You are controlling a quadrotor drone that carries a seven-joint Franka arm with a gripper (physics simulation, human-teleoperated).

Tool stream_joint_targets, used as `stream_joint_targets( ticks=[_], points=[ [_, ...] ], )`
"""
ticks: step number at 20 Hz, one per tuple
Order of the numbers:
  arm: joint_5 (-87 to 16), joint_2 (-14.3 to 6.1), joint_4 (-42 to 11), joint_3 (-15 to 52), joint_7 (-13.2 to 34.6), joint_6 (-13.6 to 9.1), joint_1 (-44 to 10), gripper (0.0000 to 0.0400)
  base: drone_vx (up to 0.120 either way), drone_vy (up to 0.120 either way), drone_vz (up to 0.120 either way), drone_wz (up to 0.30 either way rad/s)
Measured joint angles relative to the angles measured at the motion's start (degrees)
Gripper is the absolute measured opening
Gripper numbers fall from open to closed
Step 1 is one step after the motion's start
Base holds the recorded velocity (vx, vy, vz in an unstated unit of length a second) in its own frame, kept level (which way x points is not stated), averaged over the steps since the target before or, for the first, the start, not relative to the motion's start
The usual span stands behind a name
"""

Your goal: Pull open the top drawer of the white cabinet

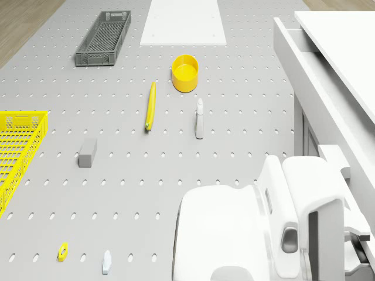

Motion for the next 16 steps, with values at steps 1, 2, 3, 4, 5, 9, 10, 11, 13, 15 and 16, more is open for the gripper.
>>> stream_joint_targets(
  ticks=[1,2,3,4,5,9,10,11,13,15,16],
  points=[
    [-0.46,-0.21,-0.13,-0.43,0.11,-0.49,-0.23,0.0118,0.0,0.0,0.0,0.0],
    [-0.94,-0.42,-0.25,-0.88,0.19,-0.99,-0.47,0.0119,0.0,0.0,0.0,0.0],
    [-1.43,-0.63,-0.37,-1.35,0.28,-1.51,-0.71,0.0119,0.0,0.0,0.0,0.0],
    [-1.92,-0.82,-0.48,-1.83,0.35,-2.02,-0.94,0.0119,0.0,0.0,0.0,0.0],
    [-2.23,-0.81,-0.75,-2.33,-0.73,-2.51,-1.11,0.0125,0.0,0.0,0.0,0.0],
    [-7.72,-2.15,-0.57,-5.88,2.79,-3.42,-0.08,0.0193,0.0,0.0,0.0,0.0],
    [-7.72,-2.28,-0.65,-6.41,2.51,-3.88,-0.17,0.0174,0.0,0.0,0.0,0.0],
    [-7.82,-2.4,-0.73,-6.95,2.28,-4.36,-0.28,0.0159,0.0,0.0,0.0,0.0],
    [-8.23,-2.65,-0.83,-8.07,1.98,-5.38,-0.56,0.0137,0.0,0.06,0.0,0.0],
    [-8.84,-2.87,-0.87,-9.21,1.82,-6.41,-0.84,0.0125,0.0,0.12,0.0,0.0],
    [-9.12,-2.94,-0.86,-9.71,1.77,-6.84,-0.95,0.012,0.0,0.12,0.0,0.0]
  ],
)
